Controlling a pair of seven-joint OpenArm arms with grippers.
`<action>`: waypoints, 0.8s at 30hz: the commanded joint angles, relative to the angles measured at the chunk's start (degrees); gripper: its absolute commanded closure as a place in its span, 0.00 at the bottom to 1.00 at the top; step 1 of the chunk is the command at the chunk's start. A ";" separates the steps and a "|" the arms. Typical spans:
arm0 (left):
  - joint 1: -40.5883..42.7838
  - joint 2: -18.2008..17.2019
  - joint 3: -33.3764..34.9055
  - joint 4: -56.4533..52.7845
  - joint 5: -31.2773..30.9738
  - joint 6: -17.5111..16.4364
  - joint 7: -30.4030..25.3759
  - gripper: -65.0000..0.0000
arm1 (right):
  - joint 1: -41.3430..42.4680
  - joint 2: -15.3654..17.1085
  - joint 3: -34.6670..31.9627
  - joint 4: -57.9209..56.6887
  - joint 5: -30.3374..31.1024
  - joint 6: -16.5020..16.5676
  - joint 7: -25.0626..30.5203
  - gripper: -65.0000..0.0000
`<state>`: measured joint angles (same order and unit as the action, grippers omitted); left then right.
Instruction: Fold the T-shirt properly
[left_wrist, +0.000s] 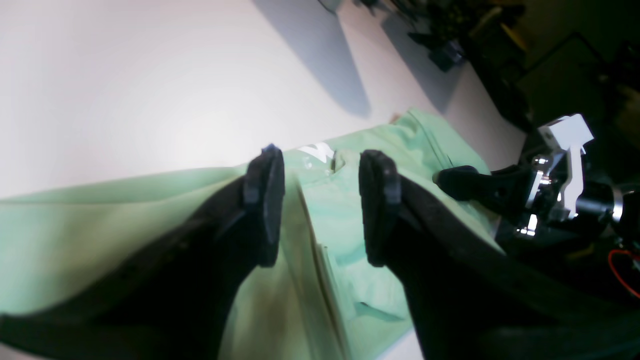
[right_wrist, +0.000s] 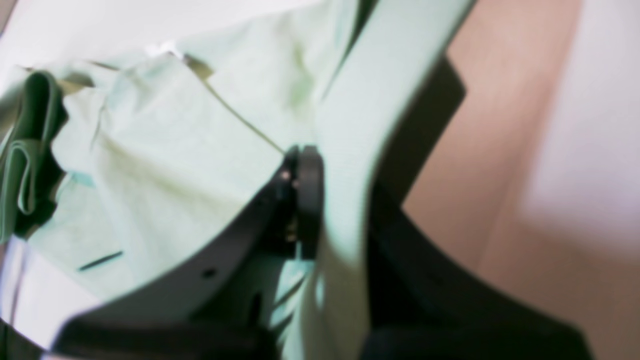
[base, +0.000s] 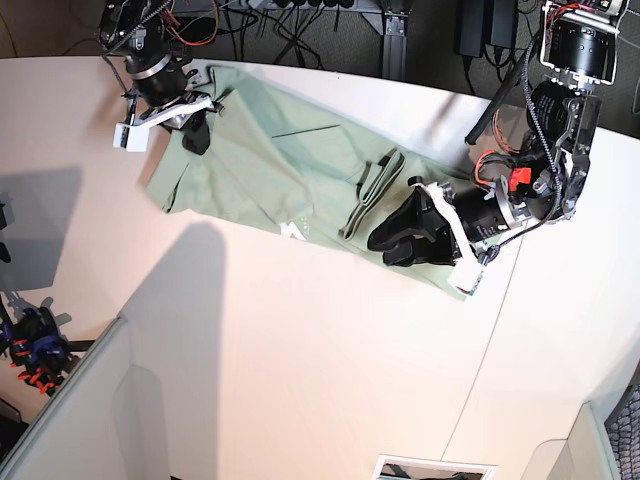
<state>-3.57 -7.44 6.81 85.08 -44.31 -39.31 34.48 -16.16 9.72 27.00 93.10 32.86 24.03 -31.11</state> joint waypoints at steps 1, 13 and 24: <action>-1.03 -0.17 -0.48 1.11 -1.31 -0.69 -1.18 0.56 | 0.74 1.03 0.55 0.92 0.07 0.42 1.60 1.00; -1.01 -9.01 -7.67 1.11 -3.50 -0.69 -1.09 0.56 | 2.14 10.16 12.90 0.90 1.09 0.42 1.40 1.00; 3.26 -9.88 -7.67 1.09 -3.17 -0.69 -0.59 0.56 | 4.04 6.05 8.35 10.49 6.12 0.48 -2.51 1.00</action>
<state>0.58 -16.99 -0.67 85.12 -46.17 -39.38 34.96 -12.53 15.20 35.09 102.74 38.02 24.21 -34.96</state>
